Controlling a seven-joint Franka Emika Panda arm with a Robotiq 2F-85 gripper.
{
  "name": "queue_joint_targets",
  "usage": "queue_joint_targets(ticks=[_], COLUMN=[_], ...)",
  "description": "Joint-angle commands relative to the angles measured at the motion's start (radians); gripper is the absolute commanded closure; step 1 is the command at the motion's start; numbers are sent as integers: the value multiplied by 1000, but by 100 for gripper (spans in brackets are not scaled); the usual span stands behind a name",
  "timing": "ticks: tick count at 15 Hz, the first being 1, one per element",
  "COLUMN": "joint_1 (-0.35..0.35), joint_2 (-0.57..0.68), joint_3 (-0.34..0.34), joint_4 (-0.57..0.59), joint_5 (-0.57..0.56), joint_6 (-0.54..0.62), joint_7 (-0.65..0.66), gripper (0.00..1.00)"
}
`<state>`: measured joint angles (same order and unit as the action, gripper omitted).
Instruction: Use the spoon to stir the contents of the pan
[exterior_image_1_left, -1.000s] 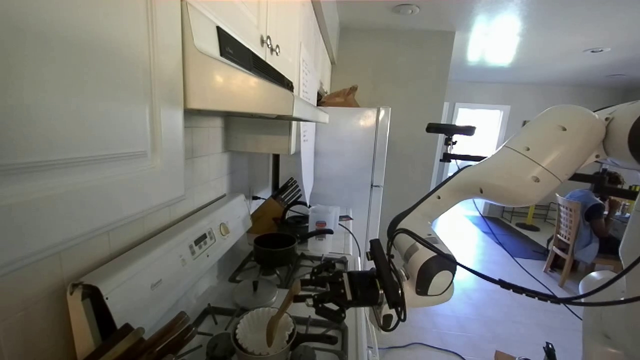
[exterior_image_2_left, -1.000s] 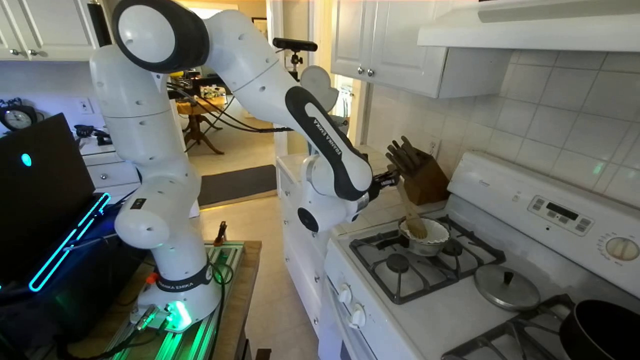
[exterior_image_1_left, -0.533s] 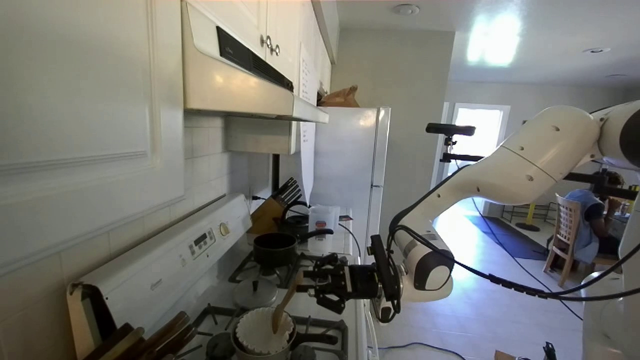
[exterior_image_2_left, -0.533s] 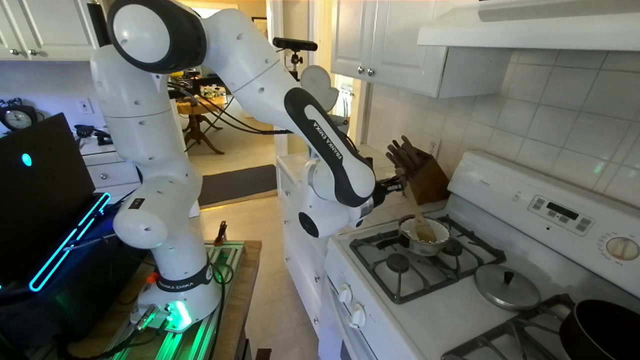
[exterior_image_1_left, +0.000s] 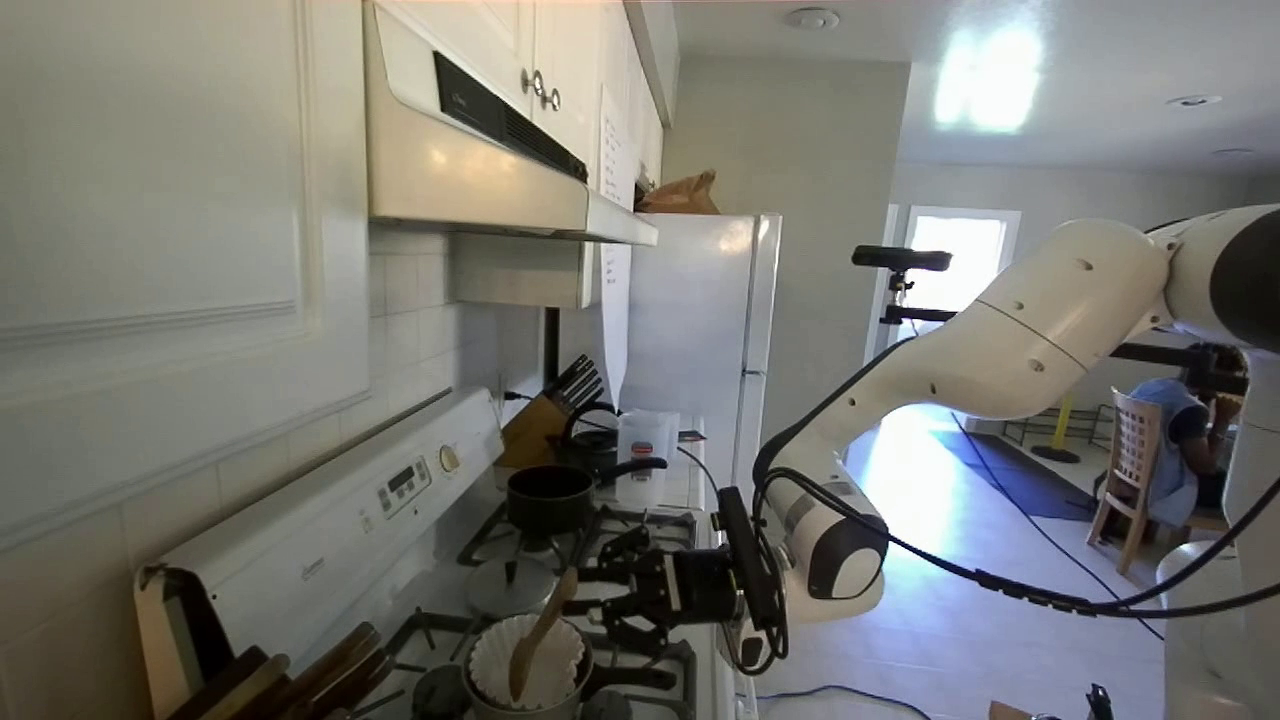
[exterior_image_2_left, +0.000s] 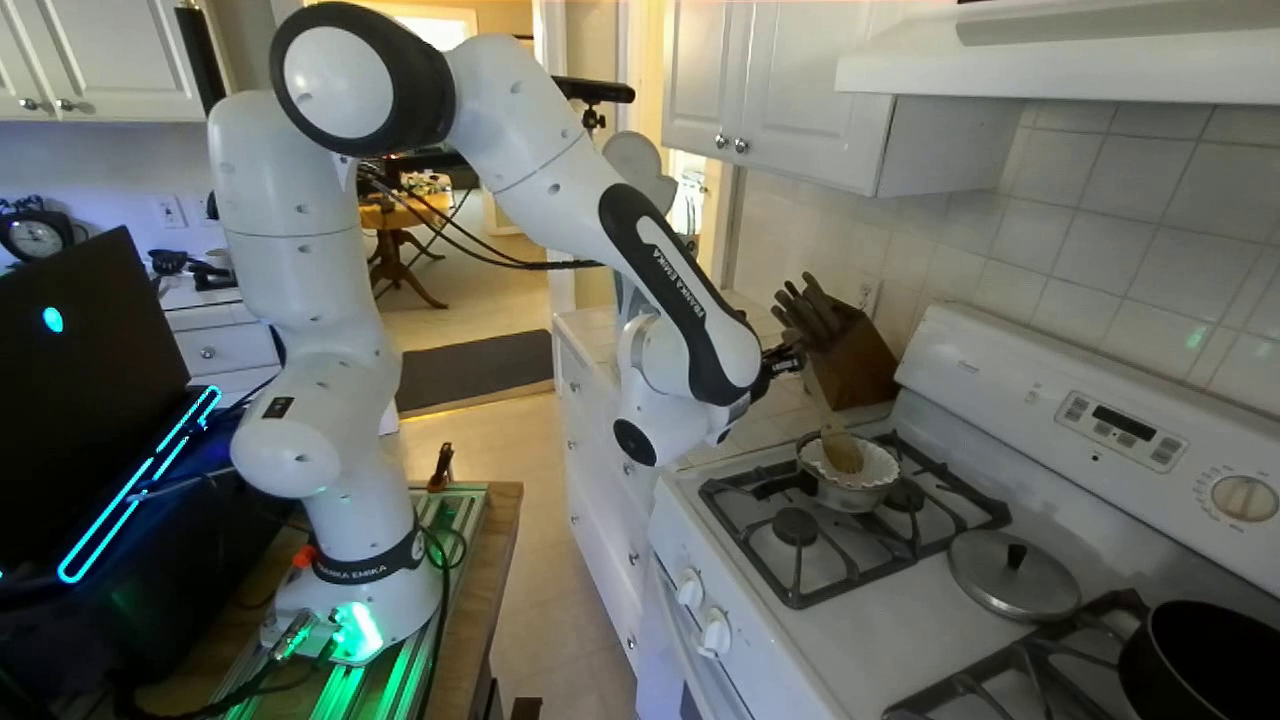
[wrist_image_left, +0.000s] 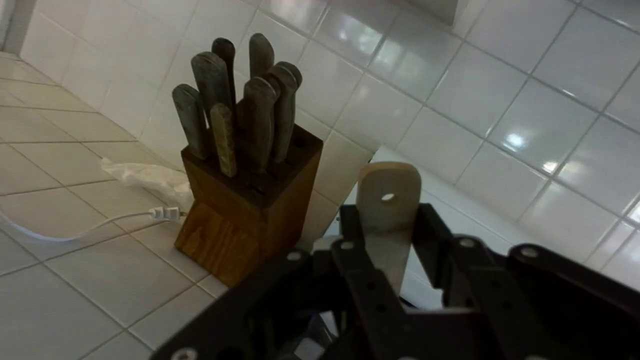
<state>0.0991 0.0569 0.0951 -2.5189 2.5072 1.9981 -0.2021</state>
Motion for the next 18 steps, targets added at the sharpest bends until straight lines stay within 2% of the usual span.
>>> queue_joint_targets(ticks=[1,9,13,18], joint_1=[14,-32,-43,-11], joint_2=[-25,-116,-92,-45], joint_3=[9,-36,-43,-8], joint_4=[-21,-100,-76,-36], joint_5=[-2,-2,-3,-3], joint_6=[5,13,-11,-37], joint_7=[-16,-25,-25,-24], gripper=[92,92,92,92])
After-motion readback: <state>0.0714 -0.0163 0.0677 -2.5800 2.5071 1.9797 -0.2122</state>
